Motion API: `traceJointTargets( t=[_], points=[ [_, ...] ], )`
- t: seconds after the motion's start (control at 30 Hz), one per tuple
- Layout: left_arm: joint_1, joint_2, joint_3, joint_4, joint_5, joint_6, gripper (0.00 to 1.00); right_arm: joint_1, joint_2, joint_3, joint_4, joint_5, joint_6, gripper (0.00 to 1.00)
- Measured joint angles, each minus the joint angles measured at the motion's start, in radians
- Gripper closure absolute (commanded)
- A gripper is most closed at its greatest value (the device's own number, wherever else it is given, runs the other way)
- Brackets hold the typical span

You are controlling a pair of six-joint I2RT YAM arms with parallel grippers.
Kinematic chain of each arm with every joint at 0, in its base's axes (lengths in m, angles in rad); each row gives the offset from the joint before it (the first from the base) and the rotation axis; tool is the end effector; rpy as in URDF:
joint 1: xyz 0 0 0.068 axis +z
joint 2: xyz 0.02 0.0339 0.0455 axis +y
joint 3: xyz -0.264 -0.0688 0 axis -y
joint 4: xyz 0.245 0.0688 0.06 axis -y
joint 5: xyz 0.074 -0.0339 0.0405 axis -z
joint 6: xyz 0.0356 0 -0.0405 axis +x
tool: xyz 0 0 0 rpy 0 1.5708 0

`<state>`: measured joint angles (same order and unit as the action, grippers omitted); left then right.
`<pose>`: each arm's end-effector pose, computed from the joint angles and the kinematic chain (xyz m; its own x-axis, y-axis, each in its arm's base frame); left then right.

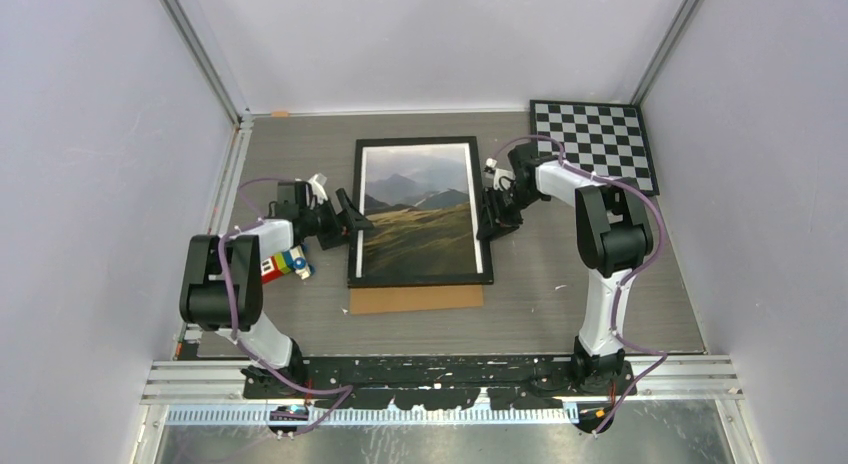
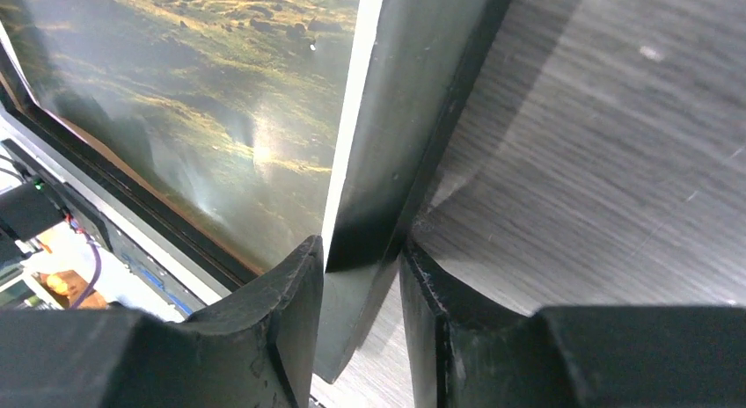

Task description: Take the photo out of the frame

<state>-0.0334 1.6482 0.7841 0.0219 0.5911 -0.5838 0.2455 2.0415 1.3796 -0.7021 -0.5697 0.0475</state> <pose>0.3132 -0.0303 0.1521 -0.8419 -0.4298 -0.3264 -0.0785 0.6958 -0.7139 0.3748 0.1137 0.1438 -0.9631 -0.2001 -0.1800 -0.2667 0.8003 0.5370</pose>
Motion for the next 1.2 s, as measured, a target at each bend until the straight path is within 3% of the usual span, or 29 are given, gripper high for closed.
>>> traceJointTargets(
  t=[0.4, 0.63, 1.07, 1.2],
  points=[
    [-0.013, -0.144, -0.096, -0.138, -0.005, 0.007, 0.11, 0.008, -0.077, -0.122, 0.008, -0.045, -0.006, 0.43],
    [-0.015, -0.194, -0.086, -0.214, -0.006, 0.042, 0.02, 0.026, -0.105, -0.149, -0.018, -0.048, -0.013, 0.38],
    [-0.010, -0.296, 0.127, -0.460, -0.060, 0.293, 0.00, 0.027, -0.180, -0.198, -0.146, -0.030, -0.088, 0.22],
    [-0.010, -0.270, 0.309, -0.590, -0.082, 0.413, 0.00, 0.010, -0.228, -0.180, -0.190, -0.033, -0.109, 0.01]
  ],
)
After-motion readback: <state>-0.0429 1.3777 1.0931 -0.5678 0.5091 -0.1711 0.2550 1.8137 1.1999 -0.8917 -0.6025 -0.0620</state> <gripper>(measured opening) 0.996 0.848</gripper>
